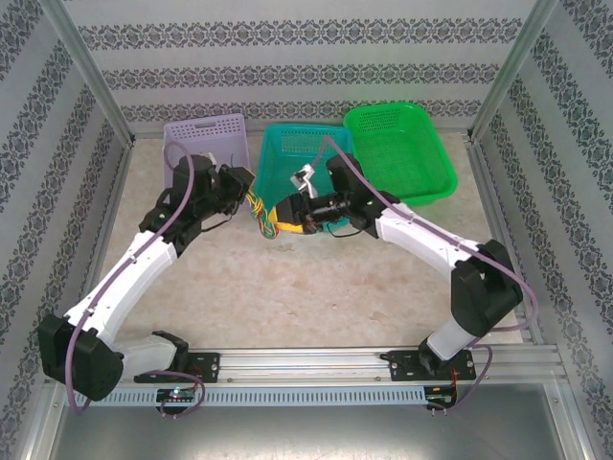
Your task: Untangle the cables
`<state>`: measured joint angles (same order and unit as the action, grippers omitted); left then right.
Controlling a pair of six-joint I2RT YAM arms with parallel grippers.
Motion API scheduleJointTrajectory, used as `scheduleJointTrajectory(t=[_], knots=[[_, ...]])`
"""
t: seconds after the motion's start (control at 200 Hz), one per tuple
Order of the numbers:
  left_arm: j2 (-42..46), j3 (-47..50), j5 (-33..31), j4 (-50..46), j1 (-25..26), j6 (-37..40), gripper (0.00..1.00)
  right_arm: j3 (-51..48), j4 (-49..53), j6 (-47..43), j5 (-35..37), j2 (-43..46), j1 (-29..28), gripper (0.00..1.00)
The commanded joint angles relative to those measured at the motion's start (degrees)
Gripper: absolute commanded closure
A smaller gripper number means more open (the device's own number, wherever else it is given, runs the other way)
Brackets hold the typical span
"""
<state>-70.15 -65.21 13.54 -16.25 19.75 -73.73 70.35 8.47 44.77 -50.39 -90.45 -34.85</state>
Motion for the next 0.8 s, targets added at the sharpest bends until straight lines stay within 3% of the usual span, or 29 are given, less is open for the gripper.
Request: scheduleJointTrajectory(t=[0.0, 0.08, 0.13, 0.235, 0.355, 0.51, 0.634, 0.794], knots=[[-2.45, -8.69, -3.76, -23.89, 0.01, -4.99, 1.0, 3.64, 18.65, -24.86, 33.46, 9.27, -3.39, 0.27], [-4.58, -11.71, -3.26, -33.11, 0.48, -9.88, 1.0, -1.59, 10.78, -37.91, 53.75, 15.14, -10.08, 0.15], [-4.9, -11.58, -3.2, -34.51, 1.1, -12.84, 1.0, -5.61, 2.82, -47.4, 61.36, 17.42, -14.27, 0.08], [-4.88, -11.02, -4.57, -36.24, 2.24, -17.4, 1.0, -10.24, -9.54, -63.25, 66.95, 17.81, -19.62, 0.02], [-5.2, -11.89, -6.24, -38.18, 2.53, -19.87, 1.0, -8.52, -13.72, -72.59, 72.34, 14.19, -24.45, 0.02], [-5.08, -11.28, -6.28, -37.5, 2.54, -23.15, 1.0, -6.64, -16.37, -74.39, 75.13, 9.79, -30.37, 0.02], [-5.01, -11.11, -8.09, -37.92, 2.54, -24.57, 1.0, -6.27, -18.98, -74.36, 81.58, 7.64, -34.88, 0.02], [-5.61, -11.17, -9.45, -37.35, 2.51, -24.98, 1.0, -4.66, -16.47, -70.43, 87.81, 8.19, -36.35, 0.03]])
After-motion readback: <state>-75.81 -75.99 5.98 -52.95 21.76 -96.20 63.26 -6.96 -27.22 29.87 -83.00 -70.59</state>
